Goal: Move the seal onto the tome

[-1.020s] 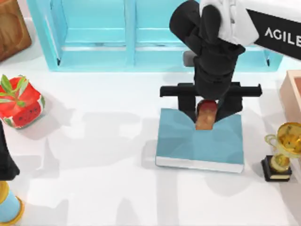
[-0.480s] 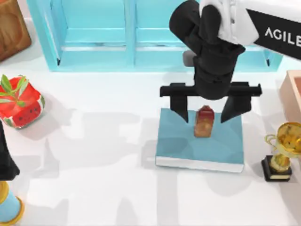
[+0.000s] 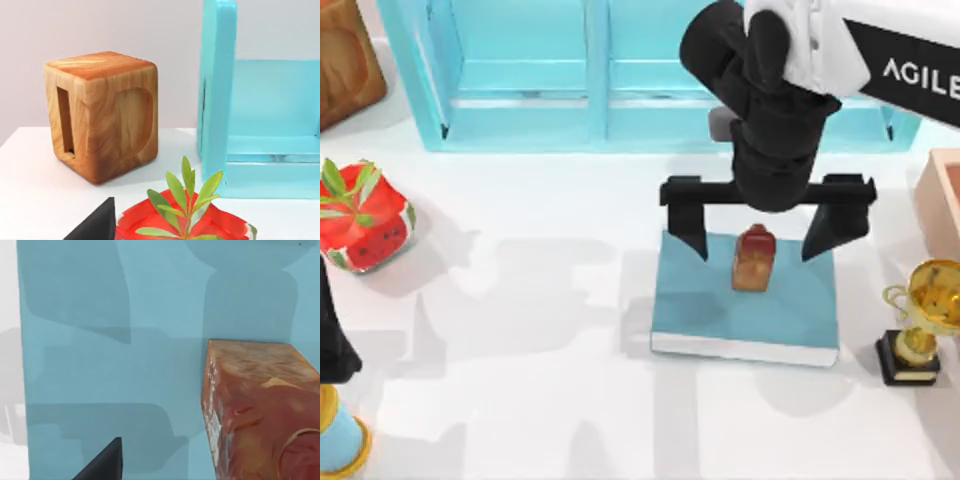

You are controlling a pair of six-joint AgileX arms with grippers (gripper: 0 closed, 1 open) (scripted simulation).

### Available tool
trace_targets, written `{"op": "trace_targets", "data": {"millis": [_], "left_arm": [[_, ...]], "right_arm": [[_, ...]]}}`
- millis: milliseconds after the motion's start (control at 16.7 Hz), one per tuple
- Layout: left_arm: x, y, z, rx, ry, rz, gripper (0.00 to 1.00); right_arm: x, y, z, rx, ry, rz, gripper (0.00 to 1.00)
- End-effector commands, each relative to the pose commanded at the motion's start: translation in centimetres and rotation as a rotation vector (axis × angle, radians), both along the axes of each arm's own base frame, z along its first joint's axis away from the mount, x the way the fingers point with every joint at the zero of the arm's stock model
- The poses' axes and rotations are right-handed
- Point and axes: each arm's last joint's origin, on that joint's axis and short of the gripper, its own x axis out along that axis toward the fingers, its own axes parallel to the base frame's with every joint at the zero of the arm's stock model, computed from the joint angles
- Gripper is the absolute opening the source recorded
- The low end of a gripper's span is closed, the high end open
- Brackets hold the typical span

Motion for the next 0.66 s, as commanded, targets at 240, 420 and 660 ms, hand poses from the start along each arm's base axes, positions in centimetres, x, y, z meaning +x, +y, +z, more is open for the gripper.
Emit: {"op": "trace_targets", "data": {"millis": [240, 420, 660], "left_arm": [[0.0, 0.0, 0.0, 0.000, 0.000, 0.000, 1.00], [0.0, 0.0, 0.0, 0.000, 0.000, 0.000, 1.00], [0.0, 0.0, 0.0, 0.000, 0.000, 0.000, 1.00]], "right_arm": [[0.1, 0.0, 0.7, -0.002, 0.002, -0.002, 1.00], [0.1, 0.0, 1.7, -0.002, 0.003, -0.001, 1.00], [0.0, 0.0, 3.0, 0.000, 0.000, -0.001, 1.00]]}}
